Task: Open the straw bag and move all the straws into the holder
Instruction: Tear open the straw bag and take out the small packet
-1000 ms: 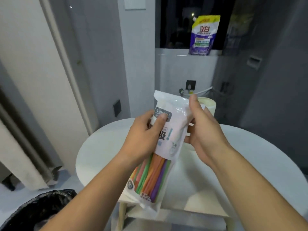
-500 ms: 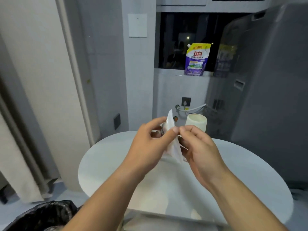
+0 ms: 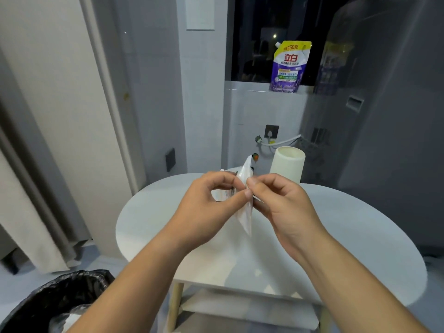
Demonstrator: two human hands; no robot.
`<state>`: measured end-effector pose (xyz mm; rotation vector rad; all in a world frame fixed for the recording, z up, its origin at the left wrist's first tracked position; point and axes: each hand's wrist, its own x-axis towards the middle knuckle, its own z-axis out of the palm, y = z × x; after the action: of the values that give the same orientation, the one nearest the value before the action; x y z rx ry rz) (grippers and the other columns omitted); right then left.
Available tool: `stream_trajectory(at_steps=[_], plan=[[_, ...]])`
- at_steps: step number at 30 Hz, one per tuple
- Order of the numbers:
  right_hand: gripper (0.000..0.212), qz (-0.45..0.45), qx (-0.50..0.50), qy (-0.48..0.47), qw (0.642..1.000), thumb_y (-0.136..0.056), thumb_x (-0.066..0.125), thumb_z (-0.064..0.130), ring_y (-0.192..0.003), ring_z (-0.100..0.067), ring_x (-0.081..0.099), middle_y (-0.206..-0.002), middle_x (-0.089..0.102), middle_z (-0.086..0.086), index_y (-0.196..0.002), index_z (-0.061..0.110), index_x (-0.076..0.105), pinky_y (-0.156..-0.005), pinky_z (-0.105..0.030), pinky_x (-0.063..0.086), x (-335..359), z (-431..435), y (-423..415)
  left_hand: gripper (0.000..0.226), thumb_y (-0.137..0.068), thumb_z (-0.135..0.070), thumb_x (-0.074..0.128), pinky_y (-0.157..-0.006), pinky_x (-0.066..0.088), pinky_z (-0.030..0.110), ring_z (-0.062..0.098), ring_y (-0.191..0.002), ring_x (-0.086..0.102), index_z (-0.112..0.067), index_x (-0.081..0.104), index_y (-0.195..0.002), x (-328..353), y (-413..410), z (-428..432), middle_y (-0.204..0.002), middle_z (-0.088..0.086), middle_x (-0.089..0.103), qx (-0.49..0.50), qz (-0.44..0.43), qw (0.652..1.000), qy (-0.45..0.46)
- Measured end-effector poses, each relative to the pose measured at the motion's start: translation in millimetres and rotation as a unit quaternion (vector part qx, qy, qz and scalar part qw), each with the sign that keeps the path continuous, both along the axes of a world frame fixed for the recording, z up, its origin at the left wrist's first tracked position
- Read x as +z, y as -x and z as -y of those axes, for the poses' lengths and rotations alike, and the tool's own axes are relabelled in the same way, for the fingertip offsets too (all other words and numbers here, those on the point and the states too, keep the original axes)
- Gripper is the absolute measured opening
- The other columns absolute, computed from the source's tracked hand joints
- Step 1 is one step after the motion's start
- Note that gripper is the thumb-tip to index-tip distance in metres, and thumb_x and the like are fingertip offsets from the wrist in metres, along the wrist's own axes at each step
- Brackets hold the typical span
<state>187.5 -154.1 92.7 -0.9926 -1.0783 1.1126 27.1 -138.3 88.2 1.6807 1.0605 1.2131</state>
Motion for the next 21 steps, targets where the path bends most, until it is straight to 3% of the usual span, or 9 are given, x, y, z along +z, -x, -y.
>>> stream_trajectory(at_steps=[4, 13, 17, 21], plan=[[0.012, 0.007, -0.003, -0.005, 1.000, -0.090, 0.070, 0.014, -0.094, -0.027, 0.073, -0.089, 0.076, -0.009, -0.097, 0.004, 0.072, -0.097, -0.046, 0.056, -3, -2, 0, 0.009, -0.087, -0.023, 0.084, -0.084, 0.043, -0.001, 0.000, -0.106, 0.069, -0.015, 0.080, -0.089, -1, 1, -1, -0.107, -0.006, 0.078, 0.013, -0.001, 1.000, 0.002], [0.011, 0.023, -0.003, -0.010, 1.000, -0.091, 0.069, 0.014, -0.088, -0.021, 0.073, -0.090, 0.077, -0.008, -0.098, 0.006, 0.072, -0.092, -0.037, 0.057, -11, -4, 0, 0.004, -0.091, -0.020, 0.081, -0.082, 0.035, -0.009, -0.011, -0.115, 0.063, -0.019, 0.083, -0.087, -2, 2, 1, -0.124, -0.009, 0.073, 0.025, -0.003, 0.999, 0.024], [0.011, 0.070, -0.022, -0.013, 0.997, -0.094, 0.066, 0.016, -0.095, -0.030, 0.073, -0.094, 0.077, -0.013, -0.095, 0.009, 0.074, -0.096, -0.044, 0.056, -13, -3, 1, 0.012, -0.091, -0.020, 0.080, -0.076, 0.029, -0.013, -0.015, -0.116, 0.059, -0.021, 0.082, -0.080, -4, -1, 2, -0.125, -0.016, 0.069, 0.050, -0.022, 0.998, 0.027], [0.015, 0.124, -0.040, -0.022, 0.991, -0.098, 0.061, 0.018, -0.097, -0.024, 0.074, -0.096, 0.078, -0.007, -0.098, 0.011, 0.074, -0.097, -0.045, 0.055, -15, -2, 3, 0.016, -0.091, -0.018, 0.079, -0.074, 0.029, -0.014, -0.016, -0.117, 0.058, -0.022, 0.080, -0.076, -4, -5, 4, -0.125, -0.017, 0.068, 0.062, -0.016, 0.997, 0.032]])
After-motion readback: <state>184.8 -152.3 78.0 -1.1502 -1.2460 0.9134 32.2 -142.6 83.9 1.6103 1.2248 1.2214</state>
